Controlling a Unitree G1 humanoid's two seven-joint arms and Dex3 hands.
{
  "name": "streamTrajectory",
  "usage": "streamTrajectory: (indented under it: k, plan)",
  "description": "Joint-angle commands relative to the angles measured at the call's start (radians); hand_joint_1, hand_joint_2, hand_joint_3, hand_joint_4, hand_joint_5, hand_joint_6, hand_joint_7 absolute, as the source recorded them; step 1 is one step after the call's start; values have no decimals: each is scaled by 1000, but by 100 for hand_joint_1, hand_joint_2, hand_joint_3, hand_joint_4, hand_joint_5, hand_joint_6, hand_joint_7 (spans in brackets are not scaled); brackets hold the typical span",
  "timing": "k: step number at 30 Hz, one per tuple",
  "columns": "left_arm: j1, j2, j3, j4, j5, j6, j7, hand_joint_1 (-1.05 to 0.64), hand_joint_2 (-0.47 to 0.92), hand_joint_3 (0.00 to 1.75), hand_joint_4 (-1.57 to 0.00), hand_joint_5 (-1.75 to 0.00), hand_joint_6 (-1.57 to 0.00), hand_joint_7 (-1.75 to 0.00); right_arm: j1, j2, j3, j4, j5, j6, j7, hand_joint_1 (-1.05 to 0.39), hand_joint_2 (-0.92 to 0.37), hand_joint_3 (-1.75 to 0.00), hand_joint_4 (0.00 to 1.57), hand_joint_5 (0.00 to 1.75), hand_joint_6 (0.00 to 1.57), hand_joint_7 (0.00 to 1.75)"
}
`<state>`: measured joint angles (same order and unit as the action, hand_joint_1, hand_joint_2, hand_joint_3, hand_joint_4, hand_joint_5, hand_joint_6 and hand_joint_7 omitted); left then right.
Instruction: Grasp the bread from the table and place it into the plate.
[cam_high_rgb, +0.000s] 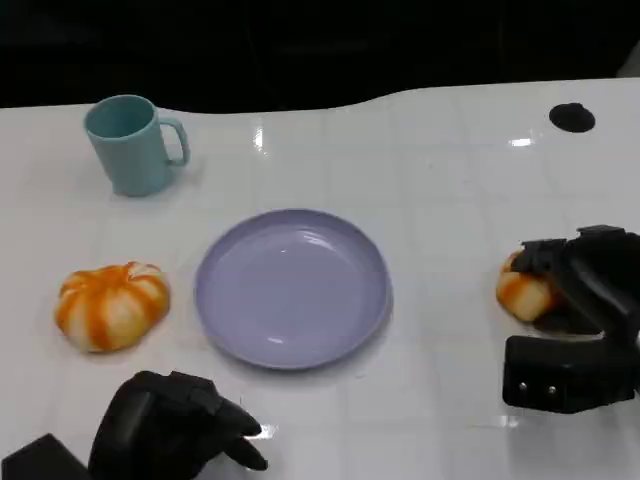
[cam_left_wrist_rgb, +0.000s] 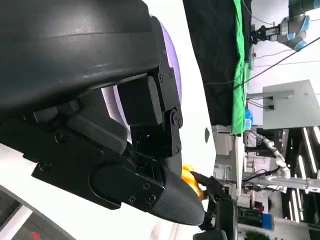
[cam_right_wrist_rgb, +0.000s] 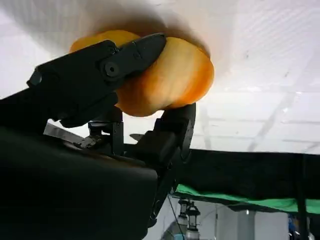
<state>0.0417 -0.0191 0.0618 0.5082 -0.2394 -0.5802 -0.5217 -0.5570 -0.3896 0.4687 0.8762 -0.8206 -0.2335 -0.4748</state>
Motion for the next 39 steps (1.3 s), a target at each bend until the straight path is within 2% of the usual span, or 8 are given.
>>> streamTrajectory:
  k: [1,15,16,17,18,20,29,39]
  plan:
    - [3,6,1,0,1,1,11,-105,89,0,-152,-53,-157,-27,33,-40,-22,-55,20,-25,-31,-5,-89,-3,87,175,85,133]
    - [-5,9,4,25,4,-14,5,-105,88,0,-152,-52,-157,-26,120,-51,-84,-264,69,-185,-99,6,-84,-5,99,174,100,130]
    - [-5,9,4,25,3,-13,4,-105,88,0,-151,-52,-157,-26,124,-50,-87,-273,70,-193,-97,5,-76,-21,100,174,100,131]
    - [-3,9,4,21,5,-13,7,-105,89,0,-151,-52,-157,-26,132,-45,-90,-300,73,-192,-86,6,-53,-66,100,174,100,132]
    - [0,9,4,16,6,-13,10,-105,89,0,-152,-52,-157,-26,139,-38,-91,-328,76,-194,-76,4,-39,-95,100,174,99,131]
    - [3,9,4,11,10,-13,15,-105,90,1,-152,-52,-157,-26,149,-24,-92,-370,85,-194,-55,3,-26,-120,102,172,104,119]
    - [9,11,3,2,6,-13,7,-105,89,0,-152,-53,-157,-26,141,85,-84,-426,125,-227,-3,10,-13,-148,106,174,102,132]
    - [4,9,1,5,1,1,4,-105,88,0,-152,-53,-157,-26,49,225,-58,-255,108,-285,-63,2,-13,-155,105,175,96,141]
